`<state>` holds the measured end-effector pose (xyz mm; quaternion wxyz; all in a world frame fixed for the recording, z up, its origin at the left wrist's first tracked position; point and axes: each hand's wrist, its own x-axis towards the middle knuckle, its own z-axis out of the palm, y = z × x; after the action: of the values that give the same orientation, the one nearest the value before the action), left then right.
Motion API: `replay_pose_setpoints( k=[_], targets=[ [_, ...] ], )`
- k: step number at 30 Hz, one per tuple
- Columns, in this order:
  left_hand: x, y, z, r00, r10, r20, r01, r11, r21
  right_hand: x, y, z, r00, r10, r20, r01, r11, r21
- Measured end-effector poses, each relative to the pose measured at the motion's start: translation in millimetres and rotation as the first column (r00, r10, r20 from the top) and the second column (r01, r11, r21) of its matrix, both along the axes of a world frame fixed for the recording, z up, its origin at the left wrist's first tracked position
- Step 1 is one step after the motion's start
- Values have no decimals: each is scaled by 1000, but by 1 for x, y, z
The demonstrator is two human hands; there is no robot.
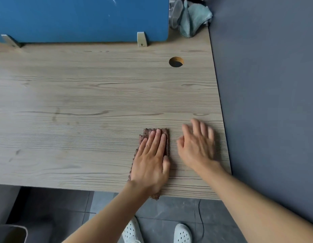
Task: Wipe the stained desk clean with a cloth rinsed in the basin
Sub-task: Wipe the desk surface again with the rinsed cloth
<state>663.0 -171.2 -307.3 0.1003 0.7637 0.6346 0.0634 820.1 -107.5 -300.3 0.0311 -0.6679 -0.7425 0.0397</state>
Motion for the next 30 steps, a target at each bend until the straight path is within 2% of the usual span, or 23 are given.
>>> replay_pose_setpoints(
  k=[2, 7, 10, 12, 15, 17, 18, 21, 23, 26, 30],
  targets=[
    [-7, 1, -1, 999, -34, -2, 34, 999, -9, 0, 2, -4, 1000, 12, -12, -12, 1000, 6],
    [-12, 5, -2, 993, 116, -29, -115, 993, 18, 3, -1, -12, 999, 35, -15, -35, 999, 7],
    [-6, 8, 0, 989, 129, -69, -128, 992, 17, 0, 1, -11, 1000, 21, 2, -21, 1000, 2],
    [-4, 11, 0, 995, 56, -81, -55, 998, 5, -2, 0, -13, 1000, 17, 3, -17, 1000, 2],
    [-3, 20, 0, 984, -156, -81, 157, 988, 4, -3, 2, -11, 1000, 11, 3, -11, 1000, 9],
    [-11, 27, -2, 973, -216, -79, 217, 976, 9, -2, 0, -10, 1000, 10, 10, -10, 1000, 3],
    [-18, 31, -3, 979, -193, -70, 194, 981, 13, -2, 0, -10, 1000, 9, 10, -9, 1000, 6],
    [-33, 39, -1, 998, 31, -50, -31, 999, 8, -4, 10, 0, 1000, -6, -1, 7, 1000, 11],
    [-30, 41, -1, 994, 77, -73, -75, 997, 28, -3, 27, 3, 999, -35, -12, 35, 999, 8],
    [-21, 43, 1, 996, -38, -83, 41, 999, 28, 1, 38, -7, 996, -90, -4, 91, 996, 26],
    [-20, 54, 0, 976, -209, -62, 210, 978, 6, 0, 36, -17, 996, -86, 27, 85, 995, 45]
  ],
)
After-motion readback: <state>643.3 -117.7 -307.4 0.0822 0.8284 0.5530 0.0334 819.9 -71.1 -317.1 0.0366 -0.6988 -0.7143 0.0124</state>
